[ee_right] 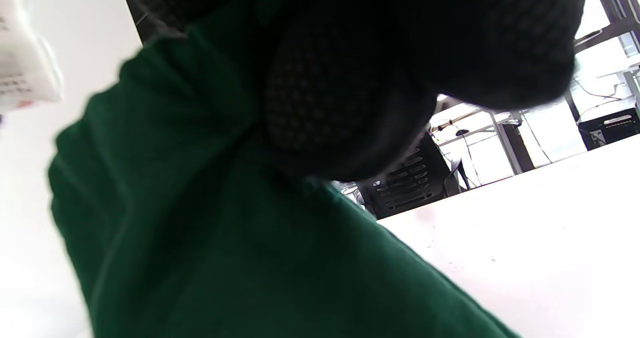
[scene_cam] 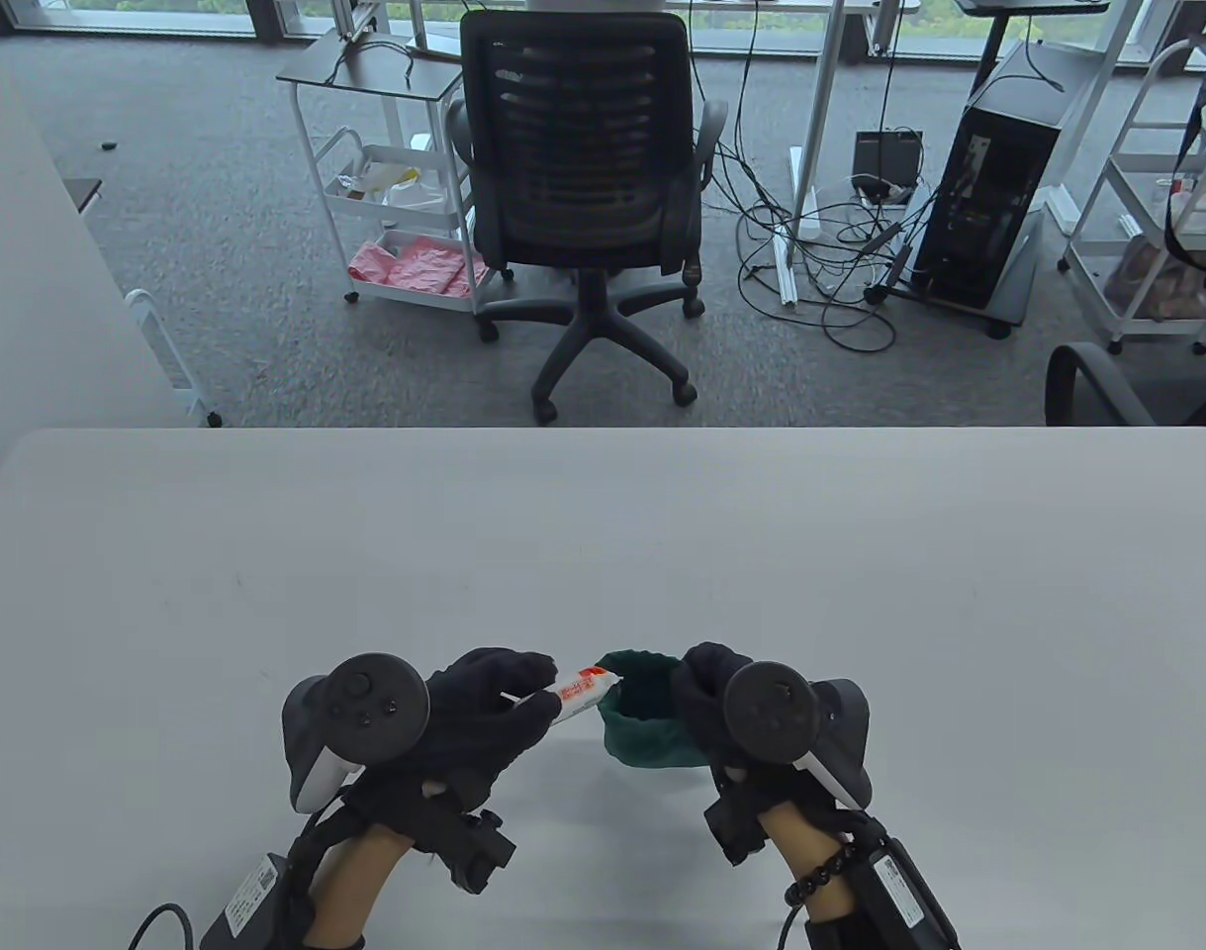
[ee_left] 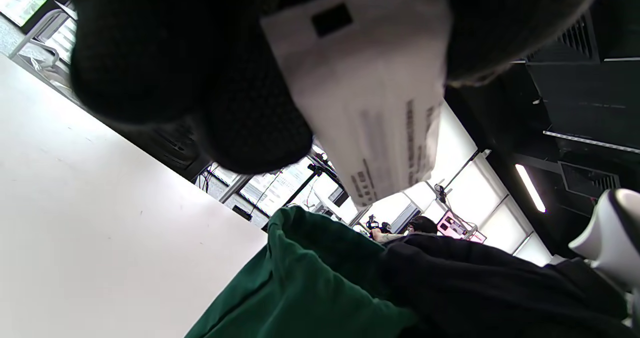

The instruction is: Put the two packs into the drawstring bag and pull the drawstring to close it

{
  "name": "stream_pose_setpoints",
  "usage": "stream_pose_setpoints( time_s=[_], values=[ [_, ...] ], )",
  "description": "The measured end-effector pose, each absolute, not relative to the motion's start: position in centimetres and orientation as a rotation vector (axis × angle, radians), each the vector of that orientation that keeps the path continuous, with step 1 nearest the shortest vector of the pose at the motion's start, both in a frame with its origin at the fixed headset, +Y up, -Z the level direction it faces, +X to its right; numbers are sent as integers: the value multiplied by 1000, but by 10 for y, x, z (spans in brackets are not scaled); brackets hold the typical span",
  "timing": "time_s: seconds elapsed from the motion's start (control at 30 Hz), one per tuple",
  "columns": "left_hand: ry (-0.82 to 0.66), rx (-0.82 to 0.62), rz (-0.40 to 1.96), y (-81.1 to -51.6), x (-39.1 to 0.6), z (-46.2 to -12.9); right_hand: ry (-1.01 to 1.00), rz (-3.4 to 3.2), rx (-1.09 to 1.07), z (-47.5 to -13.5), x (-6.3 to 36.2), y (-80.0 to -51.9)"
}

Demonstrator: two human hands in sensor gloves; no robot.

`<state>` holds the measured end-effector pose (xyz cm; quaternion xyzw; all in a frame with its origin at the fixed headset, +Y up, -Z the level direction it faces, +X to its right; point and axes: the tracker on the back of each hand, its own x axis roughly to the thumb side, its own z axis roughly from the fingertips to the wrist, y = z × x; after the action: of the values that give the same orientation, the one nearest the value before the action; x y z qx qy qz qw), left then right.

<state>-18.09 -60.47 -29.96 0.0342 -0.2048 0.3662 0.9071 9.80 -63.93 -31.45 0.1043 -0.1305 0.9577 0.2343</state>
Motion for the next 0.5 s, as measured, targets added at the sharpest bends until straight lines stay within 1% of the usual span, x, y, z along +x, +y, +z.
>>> stream_pose_setpoints(
  time_s=[0.13, 0.27, 0.5],
  values=[
    [-414, 121, 669, -602, -178, -297, -355, 2635, 323, -312, 91, -639],
    [-414, 205, 538, -599, -172, -295, -349, 2641, 369, -309, 83, -638],
    [-434, 275, 422, -601, -160, -290, -339, 2651, 449, -303, 70, -636]
  ],
)
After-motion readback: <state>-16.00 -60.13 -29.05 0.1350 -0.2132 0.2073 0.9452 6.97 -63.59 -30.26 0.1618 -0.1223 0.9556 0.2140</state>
